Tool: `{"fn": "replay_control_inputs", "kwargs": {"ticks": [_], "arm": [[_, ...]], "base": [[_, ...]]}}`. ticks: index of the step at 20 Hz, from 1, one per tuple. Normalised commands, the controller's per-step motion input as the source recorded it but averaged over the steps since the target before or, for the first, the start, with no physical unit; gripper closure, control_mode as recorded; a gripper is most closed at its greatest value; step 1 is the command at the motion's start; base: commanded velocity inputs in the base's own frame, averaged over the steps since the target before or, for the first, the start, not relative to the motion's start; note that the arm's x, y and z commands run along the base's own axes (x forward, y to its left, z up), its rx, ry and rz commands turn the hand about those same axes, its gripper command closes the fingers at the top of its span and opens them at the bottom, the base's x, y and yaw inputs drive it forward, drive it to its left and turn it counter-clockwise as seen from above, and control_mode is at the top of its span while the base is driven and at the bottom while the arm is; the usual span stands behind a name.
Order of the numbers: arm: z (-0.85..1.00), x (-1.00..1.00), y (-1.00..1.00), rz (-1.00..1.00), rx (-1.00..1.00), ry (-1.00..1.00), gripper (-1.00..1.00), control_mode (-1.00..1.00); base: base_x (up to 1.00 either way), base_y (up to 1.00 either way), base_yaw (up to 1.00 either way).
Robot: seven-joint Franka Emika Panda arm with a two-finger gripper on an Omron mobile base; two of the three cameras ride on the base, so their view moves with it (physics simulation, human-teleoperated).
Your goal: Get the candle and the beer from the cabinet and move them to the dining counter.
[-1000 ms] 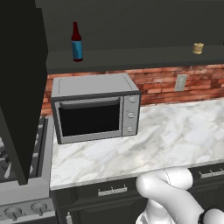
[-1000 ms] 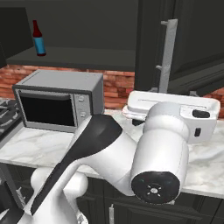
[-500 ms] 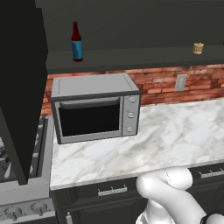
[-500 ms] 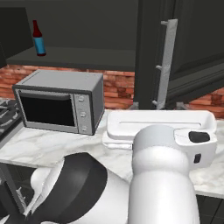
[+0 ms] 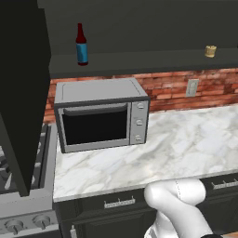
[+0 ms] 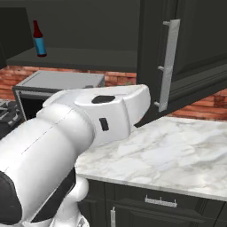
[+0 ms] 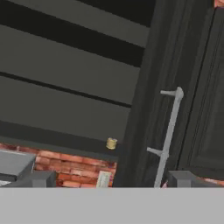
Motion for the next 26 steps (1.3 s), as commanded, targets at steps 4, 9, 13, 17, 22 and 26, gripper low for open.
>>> {"fn": "replay_control_inputs", "kwargs": {"ticks": [4,9,13,17,22,26], "arm": [[0.01,0.61,0.98,-0.46,-0.1,0.0,-1.0,-1.0],[0.0,0.62,0.63,-0.58,-0.01,-0.05,-1.0,-1.0],[-0.05,0.3,0.26,-0.58,0.09,-0.1,-1.0,-1.0],[0.0,0.26,0.08,-0.49,0.11,-0.07,-1.0,-1.0],[0.0,0.31,-0.07,-0.2,0.03,0.0,-1.0,-1.0],[0.0,0.29,-0.18,-0.07,0.0,0.0,-1.0,-1.0]], "base": [[0.0,0.0,0.0],[0.0,0.0,0.0],[0.0,0.0,0.0],[0.0,0.0,0.0],[0.0,0.0,0.0],[0.0,0.0,0.0]]}}
